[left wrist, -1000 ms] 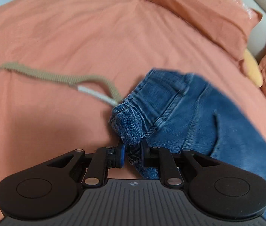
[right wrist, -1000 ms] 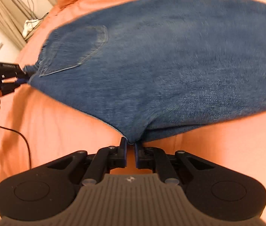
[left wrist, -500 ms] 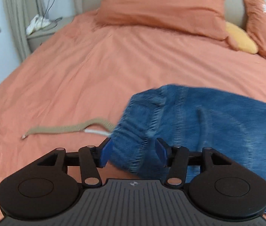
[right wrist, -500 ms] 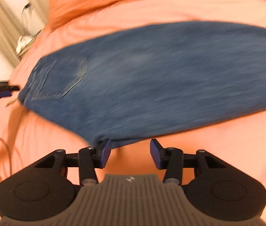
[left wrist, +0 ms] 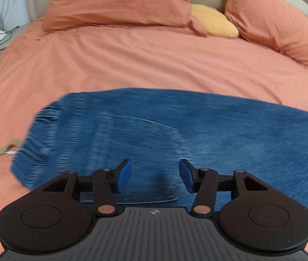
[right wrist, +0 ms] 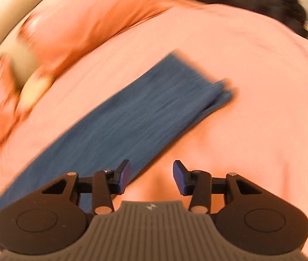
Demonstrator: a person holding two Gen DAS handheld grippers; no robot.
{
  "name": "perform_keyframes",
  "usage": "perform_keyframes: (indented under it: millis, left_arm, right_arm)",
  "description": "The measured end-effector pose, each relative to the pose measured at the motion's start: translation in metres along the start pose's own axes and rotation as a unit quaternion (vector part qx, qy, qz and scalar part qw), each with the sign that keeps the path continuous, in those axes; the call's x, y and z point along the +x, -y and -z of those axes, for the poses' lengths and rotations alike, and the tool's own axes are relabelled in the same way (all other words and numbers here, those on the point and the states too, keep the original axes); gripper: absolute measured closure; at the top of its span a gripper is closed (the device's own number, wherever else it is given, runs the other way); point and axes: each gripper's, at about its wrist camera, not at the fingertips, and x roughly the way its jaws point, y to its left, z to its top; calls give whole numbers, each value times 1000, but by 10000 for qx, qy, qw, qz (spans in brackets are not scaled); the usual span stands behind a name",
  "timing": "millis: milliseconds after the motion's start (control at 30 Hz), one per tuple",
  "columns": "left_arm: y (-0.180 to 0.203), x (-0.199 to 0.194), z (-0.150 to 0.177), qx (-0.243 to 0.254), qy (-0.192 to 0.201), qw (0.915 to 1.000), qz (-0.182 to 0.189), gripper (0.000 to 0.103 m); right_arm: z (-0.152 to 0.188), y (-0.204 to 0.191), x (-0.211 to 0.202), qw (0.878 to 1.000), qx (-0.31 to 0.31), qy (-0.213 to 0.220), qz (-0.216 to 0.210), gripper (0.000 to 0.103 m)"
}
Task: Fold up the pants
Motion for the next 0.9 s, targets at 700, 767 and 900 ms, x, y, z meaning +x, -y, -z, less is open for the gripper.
perform_keyframes:
  millis: [700,767,900]
  left_arm:
    - [136,73,-22,767,-380,9963,56,49]
    - [142,73,-21,769,-391,9962,68,49]
    - [147,65,-22,845,-303,9959,145,49]
  right_arm:
    - [-82,112,84,9893,1414,194,-299,81]
    - [-82,110,100,9883,1514,69,-176,92]
    - [-92,100,74,9887,1317,498,-515,99]
